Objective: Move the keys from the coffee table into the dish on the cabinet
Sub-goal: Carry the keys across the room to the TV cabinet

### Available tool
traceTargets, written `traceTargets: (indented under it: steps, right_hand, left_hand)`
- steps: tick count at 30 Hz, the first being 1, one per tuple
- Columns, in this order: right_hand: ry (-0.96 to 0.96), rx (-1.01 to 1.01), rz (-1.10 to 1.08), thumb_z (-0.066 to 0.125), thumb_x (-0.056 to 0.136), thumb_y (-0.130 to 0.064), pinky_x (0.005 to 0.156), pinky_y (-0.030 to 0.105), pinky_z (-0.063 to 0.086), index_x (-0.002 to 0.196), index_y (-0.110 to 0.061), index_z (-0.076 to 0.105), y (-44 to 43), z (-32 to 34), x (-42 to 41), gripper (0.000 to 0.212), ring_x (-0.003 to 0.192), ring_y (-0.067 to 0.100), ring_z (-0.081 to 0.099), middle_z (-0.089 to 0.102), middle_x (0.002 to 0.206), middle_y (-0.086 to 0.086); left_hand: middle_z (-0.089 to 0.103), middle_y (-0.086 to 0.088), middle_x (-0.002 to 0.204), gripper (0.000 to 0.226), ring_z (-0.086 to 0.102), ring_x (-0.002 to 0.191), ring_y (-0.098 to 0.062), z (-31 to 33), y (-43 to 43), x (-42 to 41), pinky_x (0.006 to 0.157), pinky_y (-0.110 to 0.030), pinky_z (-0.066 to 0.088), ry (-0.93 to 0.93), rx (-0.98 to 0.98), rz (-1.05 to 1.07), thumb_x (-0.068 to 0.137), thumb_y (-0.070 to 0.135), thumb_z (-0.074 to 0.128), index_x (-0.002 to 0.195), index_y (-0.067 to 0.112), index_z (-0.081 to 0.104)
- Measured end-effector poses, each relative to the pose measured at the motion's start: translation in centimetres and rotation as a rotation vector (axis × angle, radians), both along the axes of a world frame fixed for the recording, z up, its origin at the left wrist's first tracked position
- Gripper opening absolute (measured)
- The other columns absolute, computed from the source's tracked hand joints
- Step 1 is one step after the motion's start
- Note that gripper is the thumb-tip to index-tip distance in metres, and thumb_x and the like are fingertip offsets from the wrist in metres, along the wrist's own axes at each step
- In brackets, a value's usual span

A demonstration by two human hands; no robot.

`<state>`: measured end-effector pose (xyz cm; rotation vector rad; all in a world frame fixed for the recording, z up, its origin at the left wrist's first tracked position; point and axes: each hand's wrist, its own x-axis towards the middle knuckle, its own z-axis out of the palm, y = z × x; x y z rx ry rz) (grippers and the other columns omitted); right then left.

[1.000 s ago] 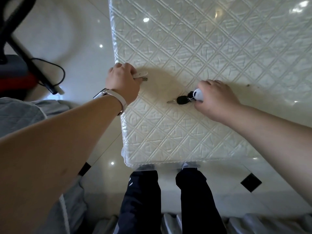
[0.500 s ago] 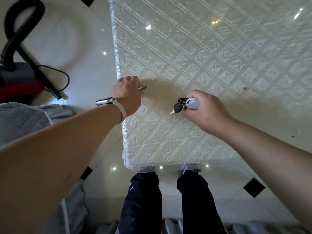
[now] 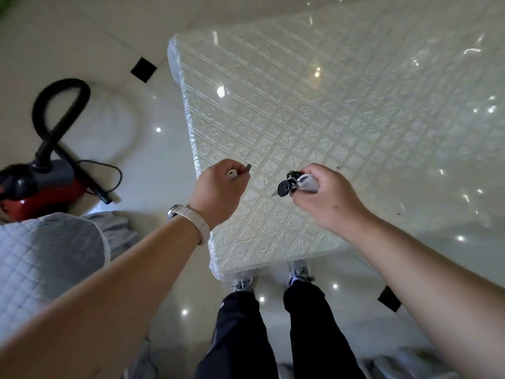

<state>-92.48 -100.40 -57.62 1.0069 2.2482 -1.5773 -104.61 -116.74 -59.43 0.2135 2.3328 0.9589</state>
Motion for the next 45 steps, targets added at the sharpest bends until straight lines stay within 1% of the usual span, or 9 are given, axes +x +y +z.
traceTargets:
  steps: [5, 8, 12, 17, 22, 26, 29, 36, 45]
  right_hand:
    - [0.029, 0.019, -0.140, 0.068, 0.074, -0.017, 0.051, 0.030, 0.038, 0.089, -0.019, 0.063, -0.4, 9.0, 1.1, 0.016, 0.057, 0.016, 0.050, 0.065, 0.073, 0.016]
    - [0.041, 0.043, -0.226, 0.068, 0.073, -0.019, 0.053, 0.036, 0.039, 0.088, -0.020, 0.061, -0.9, 13.6, 2.5, 0.016, 0.059, 0.019, 0.050, 0.060, 0.071, 0.012]
    - [0.090, 0.078, -0.377, 0.069, 0.072, -0.019, 0.060, 0.053, 0.054, 0.086, -0.021, 0.061, -1.6, 19.4, 4.5, 0.016, 0.064, 0.030, 0.062, 0.067, 0.080, 0.016]
    - [0.175, 0.075, -0.564, 0.067, 0.069, -0.025, 0.069, 0.064, 0.052, 0.084, -0.032, 0.061, -1.6, 24.3, 8.6, 0.017, 0.069, 0.037, 0.066, 0.068, 0.078, 0.018]
    - [0.259, 0.099, -0.699, 0.067, 0.065, -0.026, 0.069, 0.059, 0.053, 0.079, -0.029, 0.062, -0.1, 27.6, 13.7, 0.015, 0.066, 0.027, 0.059, 0.061, 0.072, 0.009]
    - [0.334, 0.093, -0.823, 0.066, 0.068, -0.019, 0.066, 0.043, 0.049, 0.076, -0.030, 0.063, 1.5, 29.5, 18.9, 0.013, 0.068, 0.024, 0.058, 0.060, 0.071, 0.004]
    - [0.410, 0.077, -0.905, 0.067, 0.070, -0.015, 0.071, 0.045, 0.052, 0.074, -0.030, 0.064, 2.9, 30.7, 23.3, 0.015, 0.070, 0.022, 0.063, 0.064, 0.070, 0.002]
    - [0.641, 0.003, -1.066, 0.071, 0.074, -0.007, 0.066, 0.032, 0.053, 0.075, -0.027, 0.067, 7.7, 33.0, 35.9, 0.020, 0.082, 0.022, 0.065, 0.069, 0.085, 0.008]
    - [0.780, 0.000, -1.147, 0.068, 0.072, -0.013, 0.079, 0.046, 0.049, 0.073, -0.020, 0.065, 14.1, 35.1, 52.9, 0.007, 0.071, 0.020, 0.054, 0.060, 0.072, 0.004]
  left_hand:
    - [0.072, -0.001, 0.068, 0.010, 0.069, 0.065, -0.020, 8.8, 0.7, 0.7, 0.057, -0.035, 0.055, -0.069, 0.128, -0.004, 0.085, 0.022, 0.062, 0.078, 0.017, 0.066]
    - [0.074, -0.002, 0.072, 0.008, 0.072, 0.068, -0.022, 13.5, 1.0, 1.3, 0.061, -0.040, 0.057, -0.084, 0.197, -0.029, 0.085, 0.023, 0.061, 0.078, 0.023, 0.065]
    - [0.074, -0.005, 0.074, 0.009, 0.071, 0.066, -0.021, 19.3, 2.0, 2.7, 0.058, -0.035, 0.056, -0.103, 0.287, -0.101, 0.088, 0.019, 0.060, 0.080, 0.021, 0.065]
    - [0.072, -0.006, 0.080, 0.010, 0.070, 0.062, -0.012, 25.0, 4.5, 5.1, 0.057, -0.028, 0.056, -0.131, 0.360, -0.196, 0.089, 0.020, 0.060, 0.090, 0.013, 0.066]
    - [0.071, -0.009, 0.079, 0.009, 0.068, 0.061, -0.012, 28.4, 8.0, 8.4, 0.058, -0.028, 0.055, -0.159, 0.397, -0.316, 0.090, 0.019, 0.059, 0.090, 0.013, 0.065]
    - [0.070, -0.004, 0.078, 0.008, 0.069, 0.062, -0.012, 30.0, 11.4, 12.2, 0.057, -0.025, 0.054, -0.168, 0.408, -0.393, 0.089, 0.019, 0.059, 0.091, 0.015, 0.065]
    - [0.068, -0.003, 0.076, 0.007, 0.068, 0.063, -0.012, 31.1, 14.2, 16.0, 0.057, -0.026, 0.053, -0.166, 0.420, -0.460, 0.090, 0.019, 0.059, 0.089, 0.017, 0.065]
    - [0.068, -0.002, 0.078, 0.007, 0.067, 0.063, -0.014, 34.0, 20.8, 28.2, 0.057, -0.027, 0.054, -0.119, 0.445, -0.571, 0.092, 0.017, 0.058, 0.088, 0.016, 0.064]
    - [0.070, -0.002, 0.078, 0.007, 0.069, 0.065, -0.017, 37.0, 29.3, 44.3, 0.056, -0.025, 0.054, -0.074, 0.481, -0.707, 0.091, 0.017, 0.059, 0.086, 0.017, 0.065]
